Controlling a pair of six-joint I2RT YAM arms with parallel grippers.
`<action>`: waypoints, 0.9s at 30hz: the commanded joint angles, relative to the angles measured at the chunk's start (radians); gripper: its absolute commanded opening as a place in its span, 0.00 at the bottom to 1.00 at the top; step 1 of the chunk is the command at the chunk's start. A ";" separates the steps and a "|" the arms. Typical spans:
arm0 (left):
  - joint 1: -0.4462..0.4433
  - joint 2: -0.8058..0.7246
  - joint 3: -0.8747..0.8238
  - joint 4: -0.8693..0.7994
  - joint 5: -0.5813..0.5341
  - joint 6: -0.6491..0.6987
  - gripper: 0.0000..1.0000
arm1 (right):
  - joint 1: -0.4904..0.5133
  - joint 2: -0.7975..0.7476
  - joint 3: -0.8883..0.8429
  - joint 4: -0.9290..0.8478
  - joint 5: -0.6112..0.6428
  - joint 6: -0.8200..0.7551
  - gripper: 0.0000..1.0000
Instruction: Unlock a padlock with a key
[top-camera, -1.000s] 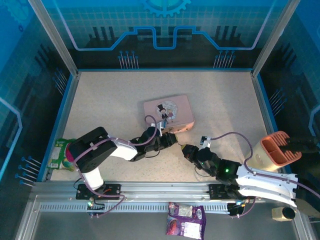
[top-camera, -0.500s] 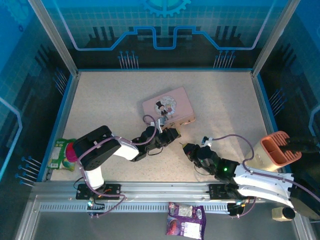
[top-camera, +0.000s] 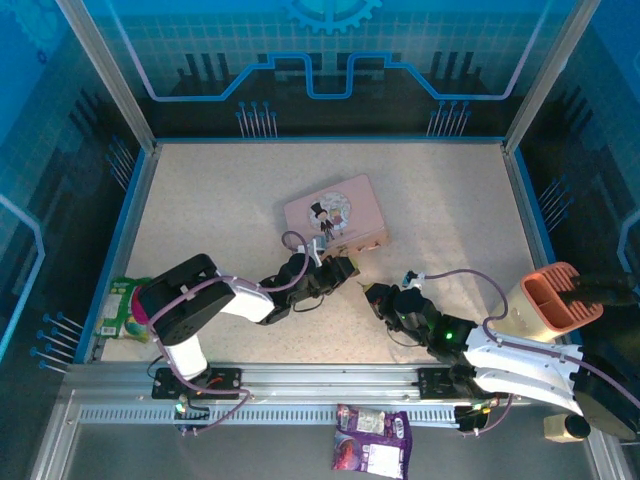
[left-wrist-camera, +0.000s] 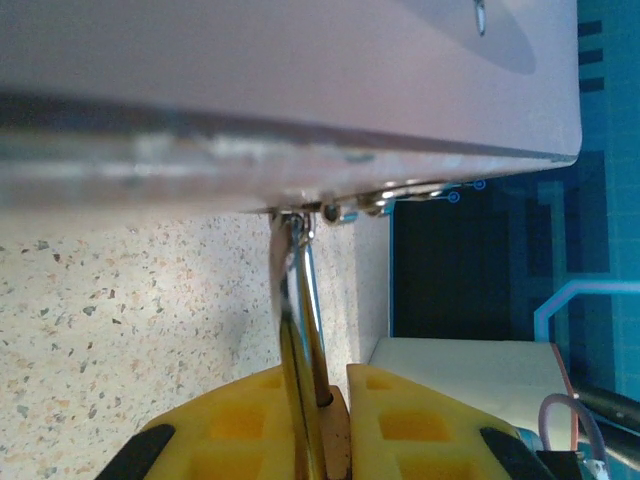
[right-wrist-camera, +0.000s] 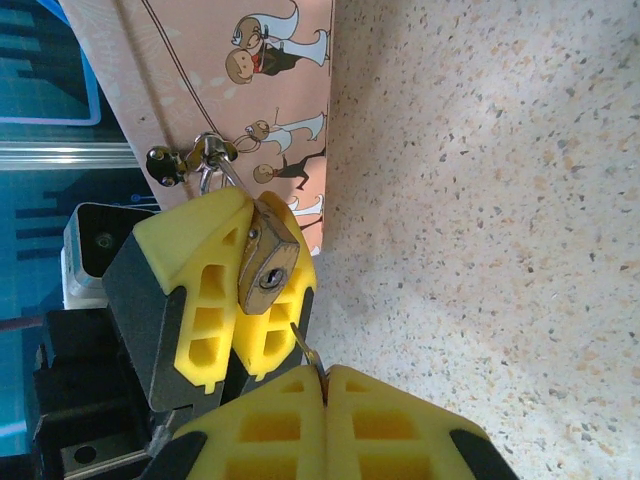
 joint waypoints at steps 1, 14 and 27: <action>-0.022 -0.063 0.005 0.098 -0.020 -0.016 0.00 | -0.009 0.001 0.024 0.036 -0.002 0.051 0.00; -0.063 -0.073 0.012 0.053 -0.116 -0.037 0.00 | 0.019 0.005 0.006 0.039 0.078 0.190 0.00; -0.082 -0.090 0.001 0.103 -0.180 -0.038 0.00 | 0.057 0.075 -0.015 0.177 0.118 0.250 0.00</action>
